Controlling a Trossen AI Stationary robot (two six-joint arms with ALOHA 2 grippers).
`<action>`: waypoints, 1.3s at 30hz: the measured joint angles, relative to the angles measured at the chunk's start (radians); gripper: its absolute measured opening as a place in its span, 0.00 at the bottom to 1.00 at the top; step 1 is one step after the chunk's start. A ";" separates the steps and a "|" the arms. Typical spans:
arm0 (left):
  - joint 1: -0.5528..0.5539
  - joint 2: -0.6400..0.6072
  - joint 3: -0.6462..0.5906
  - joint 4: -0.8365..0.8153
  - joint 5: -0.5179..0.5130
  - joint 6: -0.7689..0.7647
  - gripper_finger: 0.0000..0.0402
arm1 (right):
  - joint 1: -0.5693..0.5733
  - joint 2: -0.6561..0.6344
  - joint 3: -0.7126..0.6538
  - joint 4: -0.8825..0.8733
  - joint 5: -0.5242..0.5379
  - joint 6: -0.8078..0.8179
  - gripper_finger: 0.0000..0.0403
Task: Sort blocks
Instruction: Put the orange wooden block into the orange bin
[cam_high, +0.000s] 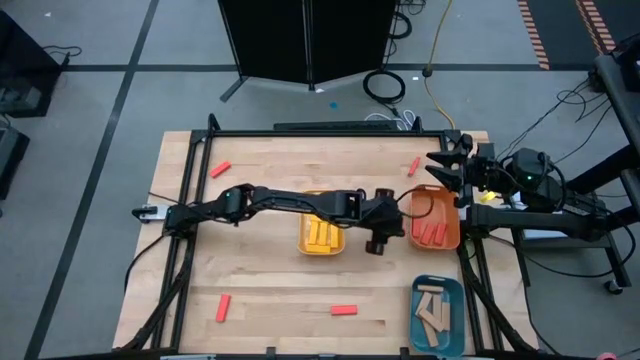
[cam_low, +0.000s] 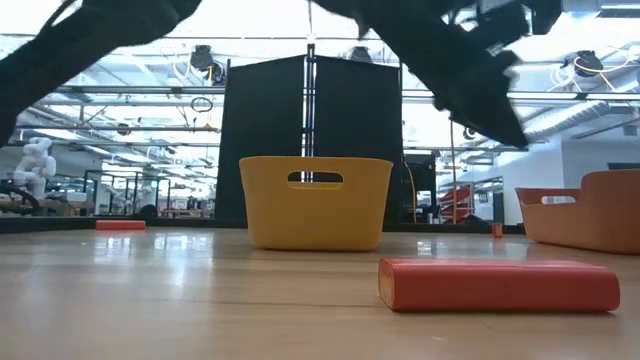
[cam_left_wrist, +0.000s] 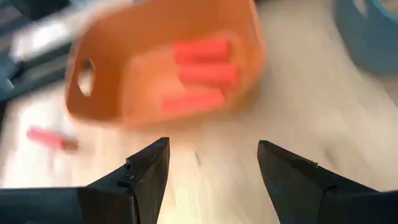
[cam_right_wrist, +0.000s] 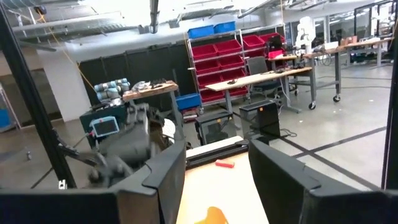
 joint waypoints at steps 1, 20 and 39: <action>-0.006 -0.019 0.000 -0.070 0.000 0.000 0.60 | 0.000 0.000 0.000 -0.003 0.000 0.006 0.42; 0.111 -0.348 0.001 -0.818 0.022 -0.266 0.60 | 0.000 0.075 -0.015 -0.106 -0.004 0.023 0.42; 0.385 -0.869 -0.571 -0.731 -0.240 -0.416 0.60 | 0.123 0.414 -0.349 0.700 -0.106 0.019 0.42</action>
